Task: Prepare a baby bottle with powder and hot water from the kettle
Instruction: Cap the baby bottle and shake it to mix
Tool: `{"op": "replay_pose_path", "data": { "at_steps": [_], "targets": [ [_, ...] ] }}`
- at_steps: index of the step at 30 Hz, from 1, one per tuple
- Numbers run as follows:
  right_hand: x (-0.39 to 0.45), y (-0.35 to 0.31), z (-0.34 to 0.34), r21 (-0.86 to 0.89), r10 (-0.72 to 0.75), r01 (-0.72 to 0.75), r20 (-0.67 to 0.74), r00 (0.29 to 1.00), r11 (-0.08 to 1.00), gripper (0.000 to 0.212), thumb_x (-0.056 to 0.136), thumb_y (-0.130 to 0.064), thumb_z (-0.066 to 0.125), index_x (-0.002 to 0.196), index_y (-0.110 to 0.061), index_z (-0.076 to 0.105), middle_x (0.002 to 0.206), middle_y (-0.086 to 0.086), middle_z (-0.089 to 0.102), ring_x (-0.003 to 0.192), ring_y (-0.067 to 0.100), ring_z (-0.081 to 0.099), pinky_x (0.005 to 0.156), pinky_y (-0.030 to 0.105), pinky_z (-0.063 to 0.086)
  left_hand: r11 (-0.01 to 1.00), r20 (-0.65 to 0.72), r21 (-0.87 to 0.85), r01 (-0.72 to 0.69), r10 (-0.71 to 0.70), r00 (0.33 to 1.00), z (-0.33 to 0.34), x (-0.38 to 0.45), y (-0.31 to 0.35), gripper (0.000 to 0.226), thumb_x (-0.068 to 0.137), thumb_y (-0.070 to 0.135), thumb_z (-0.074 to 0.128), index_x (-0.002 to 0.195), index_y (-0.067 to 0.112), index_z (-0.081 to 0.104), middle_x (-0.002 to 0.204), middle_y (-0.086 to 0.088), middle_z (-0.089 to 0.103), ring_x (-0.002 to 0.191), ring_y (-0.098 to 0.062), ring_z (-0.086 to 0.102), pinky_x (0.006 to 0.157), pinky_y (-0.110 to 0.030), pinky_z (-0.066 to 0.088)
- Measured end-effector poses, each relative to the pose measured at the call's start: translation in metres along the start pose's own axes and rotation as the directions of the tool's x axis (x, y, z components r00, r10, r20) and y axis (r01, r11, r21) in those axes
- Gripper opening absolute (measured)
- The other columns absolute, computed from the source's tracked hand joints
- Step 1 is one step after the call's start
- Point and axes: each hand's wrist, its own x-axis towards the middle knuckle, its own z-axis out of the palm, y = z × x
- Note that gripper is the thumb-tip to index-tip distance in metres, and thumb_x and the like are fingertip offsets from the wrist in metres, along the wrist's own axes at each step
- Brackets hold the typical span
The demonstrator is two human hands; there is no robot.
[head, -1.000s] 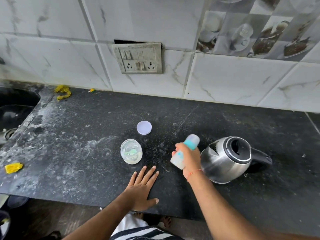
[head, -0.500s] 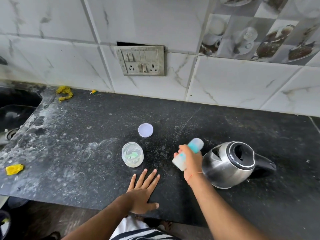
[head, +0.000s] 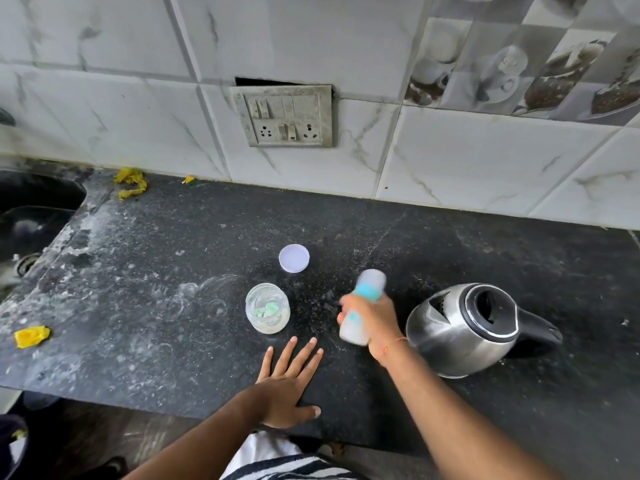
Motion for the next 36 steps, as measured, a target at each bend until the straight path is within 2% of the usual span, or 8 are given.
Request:
{"op": "replay_pose_path", "data": {
  "at_steps": [13,17,20,24,27,31,33,36],
  "targets": [
    [0.0,0.01,0.001,0.084,-0.06,0.066,-0.071,0.996,0.994,0.014,0.084,0.003,0.076,0.089,-0.003,0.065,0.073,0.015,0.063,0.056,0.026,0.059,0.061,0.038,0.055,1.0,0.003,-0.003,-0.017,0.017,1.0,-0.001,0.0,-0.002,0.111,0.1,0.072,0.049,0.163,0.042,-0.037,0.16,0.023,-0.057,0.146,-0.022,-0.056,0.12,-0.06,-0.029],
    [-0.007,0.006,0.001,0.113,0.112,-0.114,0.021,0.993,0.987,0.017,0.082,0.003,0.08,0.093,-0.003,0.068,0.077,0.017,0.067,0.057,0.026,0.065,0.057,0.035,0.059,1.0,0.008,0.005,-0.003,0.003,1.0,-0.003,-0.001,-0.004,0.111,0.1,0.071,0.049,0.163,0.041,-0.038,0.161,0.022,-0.056,0.15,-0.023,-0.052,0.122,-0.061,-0.028],
    [-0.004,0.007,0.001,0.084,-0.078,0.084,-0.079,0.994,0.993,0.015,0.084,0.004,0.076,0.084,-0.005,0.065,0.073,0.015,0.062,0.054,0.025,0.059,0.057,0.036,0.055,1.0,0.001,-0.003,-0.011,0.011,1.0,-0.001,-0.001,-0.001,0.111,0.1,0.071,0.048,0.163,0.041,-0.037,0.162,0.021,-0.055,0.152,-0.024,-0.051,0.123,-0.063,-0.027],
    [-0.01,0.005,0.0,0.121,0.122,-0.126,0.04,0.992,0.985,0.019,0.08,-0.001,0.083,0.091,-0.004,0.068,0.075,0.016,0.068,0.058,0.028,0.066,0.057,0.035,0.058,1.0,-0.004,0.003,-0.002,0.002,1.0,-0.002,-0.002,-0.003,0.111,0.1,0.071,0.048,0.163,0.041,-0.037,0.162,0.021,-0.055,0.152,-0.023,-0.051,0.123,-0.063,-0.028],
    [-0.003,0.009,-0.001,0.114,-0.071,0.079,-0.068,0.995,0.99,0.018,0.079,0.001,0.078,0.085,-0.007,0.063,0.069,0.013,0.062,0.052,0.026,0.06,0.057,0.036,0.053,1.0,-0.011,-0.009,-0.008,0.008,1.0,0.0,-0.001,-0.001,0.111,0.099,0.072,0.049,0.164,0.041,-0.036,0.162,0.022,-0.054,0.152,-0.024,-0.051,0.123,-0.063,-0.027],
    [-0.012,0.005,-0.001,0.109,0.149,-0.155,0.06,0.987,0.982,0.022,0.077,-0.001,0.084,0.091,-0.004,0.067,0.074,0.017,0.069,0.057,0.029,0.067,0.056,0.036,0.056,1.0,-0.006,-0.005,-0.001,0.001,1.0,-0.001,-0.003,-0.003,0.111,0.1,0.071,0.049,0.163,0.041,-0.037,0.161,0.022,-0.055,0.152,-0.024,-0.052,0.123,-0.063,-0.028],
    [-0.014,0.007,0.003,0.08,-0.06,0.064,-0.049,0.997,0.995,0.016,0.081,0.003,0.078,0.086,-0.005,0.065,0.071,0.015,0.064,0.055,0.027,0.061,0.056,0.034,0.054,1.0,-0.012,-0.009,-0.012,0.012,1.0,-0.001,-0.001,-0.002,0.11,0.1,0.071,0.049,0.163,0.042,-0.037,0.162,0.022,-0.055,0.151,-0.023,-0.052,0.123,-0.062,-0.027],
    [-0.013,0.007,0.005,0.036,-0.047,0.049,-0.036,0.998,0.998,0.018,0.079,0.001,0.08,0.09,-0.003,0.066,0.07,0.014,0.066,0.058,0.029,0.062,0.059,0.038,0.057,1.0,-0.024,-0.014,-0.004,0.003,1.0,0.003,-0.002,-0.002,0.111,0.099,0.071,0.049,0.163,0.042,-0.036,0.162,0.023,-0.055,0.152,-0.023,-0.051,0.123,-0.063,-0.027]
  ]
}}
